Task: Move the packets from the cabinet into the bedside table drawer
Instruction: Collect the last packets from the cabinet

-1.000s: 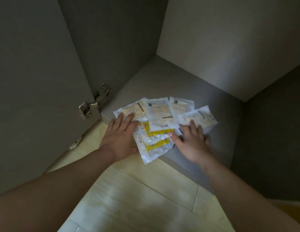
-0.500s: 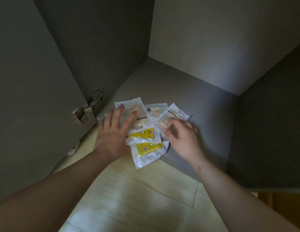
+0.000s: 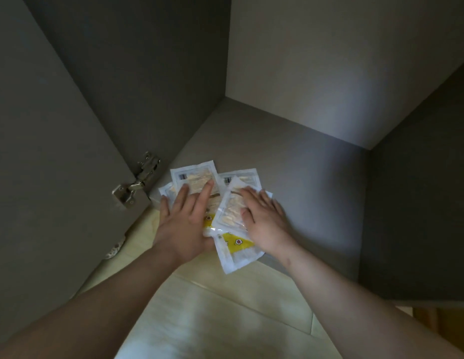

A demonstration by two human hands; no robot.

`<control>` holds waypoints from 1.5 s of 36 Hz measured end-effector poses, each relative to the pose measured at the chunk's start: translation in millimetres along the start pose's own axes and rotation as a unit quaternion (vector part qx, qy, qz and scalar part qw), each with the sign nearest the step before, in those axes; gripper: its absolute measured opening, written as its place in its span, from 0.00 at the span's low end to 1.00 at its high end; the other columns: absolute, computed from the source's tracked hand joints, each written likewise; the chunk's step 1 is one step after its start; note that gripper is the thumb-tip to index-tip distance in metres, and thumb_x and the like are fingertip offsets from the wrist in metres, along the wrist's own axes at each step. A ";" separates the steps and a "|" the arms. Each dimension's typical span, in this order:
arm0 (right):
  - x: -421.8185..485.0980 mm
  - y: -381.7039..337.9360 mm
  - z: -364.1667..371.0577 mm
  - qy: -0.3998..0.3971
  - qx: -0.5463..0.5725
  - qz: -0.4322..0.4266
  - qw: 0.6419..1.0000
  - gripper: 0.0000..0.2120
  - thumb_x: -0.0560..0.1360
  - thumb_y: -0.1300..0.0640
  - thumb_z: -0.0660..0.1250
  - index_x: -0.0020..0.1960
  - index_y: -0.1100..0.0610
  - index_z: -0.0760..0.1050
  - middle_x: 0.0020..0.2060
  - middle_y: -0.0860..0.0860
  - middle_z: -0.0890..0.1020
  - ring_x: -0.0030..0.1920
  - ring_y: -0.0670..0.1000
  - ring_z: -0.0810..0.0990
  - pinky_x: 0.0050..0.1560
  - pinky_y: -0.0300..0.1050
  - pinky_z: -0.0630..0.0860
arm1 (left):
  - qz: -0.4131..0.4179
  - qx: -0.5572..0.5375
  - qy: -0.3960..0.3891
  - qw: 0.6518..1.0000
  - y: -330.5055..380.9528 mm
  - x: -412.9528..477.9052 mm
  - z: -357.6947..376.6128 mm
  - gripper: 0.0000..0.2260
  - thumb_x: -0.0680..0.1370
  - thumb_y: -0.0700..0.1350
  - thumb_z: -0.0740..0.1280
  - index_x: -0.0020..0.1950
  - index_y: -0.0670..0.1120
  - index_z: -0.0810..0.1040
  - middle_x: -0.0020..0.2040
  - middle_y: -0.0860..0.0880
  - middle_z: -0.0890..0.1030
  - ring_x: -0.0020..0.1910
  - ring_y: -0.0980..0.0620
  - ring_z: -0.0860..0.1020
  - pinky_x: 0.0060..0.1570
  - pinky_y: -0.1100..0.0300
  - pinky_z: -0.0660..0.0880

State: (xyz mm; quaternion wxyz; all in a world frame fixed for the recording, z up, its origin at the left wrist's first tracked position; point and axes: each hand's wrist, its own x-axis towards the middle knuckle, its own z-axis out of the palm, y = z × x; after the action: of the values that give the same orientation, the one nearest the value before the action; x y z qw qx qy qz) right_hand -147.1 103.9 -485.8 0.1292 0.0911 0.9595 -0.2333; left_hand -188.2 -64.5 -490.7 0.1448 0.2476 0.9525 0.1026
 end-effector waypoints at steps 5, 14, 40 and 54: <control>-3.5 -9.3 -0.1 0.005 0.060 -0.017 0.998 0.23 0.81 0.56 0.54 0.75 0.51 0.56 0.76 0.48 0.54 0.76 0.51 0.50 0.72 0.40 0.47 | -0.018 -0.053 -0.003 0.998 -2.1 -2.3 -11.6 0.51 0.70 0.64 0.68 0.68 0.56 0.25 0.76 0.50 0.55 0.77 0.49 0.43 0.73 0.43 0.45; -7.3 -4.5 1.7 0.040 0.063 0.190 0.979 0.39 0.72 0.34 0.61 0.76 0.46 0.50 0.77 0.53 0.45 0.76 0.54 0.40 0.74 0.51 0.42 | 0.030 -0.345 -0.031 0.938 -13.6 -8.0 -1.5 0.33 0.71 0.42 0.62 0.66 0.67 0.50 0.65 0.71 0.57 0.76 0.55 0.52 0.74 0.55 0.54; -4.0 -46.8 12.5 0.031 0.376 0.108 0.920 0.23 0.74 0.74 0.55 0.63 0.58 0.75 0.56 0.48 0.76 0.54 0.49 0.75 0.41 0.24 0.69 | -0.361 -0.732 0.005 0.577 1.1 -1.6 -2.0 0.17 0.77 0.40 0.67 0.65 0.44 0.68 0.58 0.41 0.79 0.45 0.43 0.80 0.37 0.48 0.80; -5.1 -29.8 6.2 0.153 0.253 0.200 0.934 0.21 0.74 0.56 0.67 0.66 0.53 0.70 0.64 0.54 0.68 0.62 0.55 0.70 0.63 0.43 0.65 | -0.305 -0.699 -0.020 0.647 -20.3 -19.0 2.2 0.09 0.78 0.39 0.66 0.57 0.44 0.73 0.50 0.44 0.82 0.45 0.46 0.81 0.44 0.50 0.79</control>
State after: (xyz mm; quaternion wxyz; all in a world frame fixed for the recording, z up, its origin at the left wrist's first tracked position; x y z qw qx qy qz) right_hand -148.0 74.4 -477.0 -0.0027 0.3458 0.8385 -0.4211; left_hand -180.5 -91.1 -493.9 0.3171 -0.2295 0.6168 0.6829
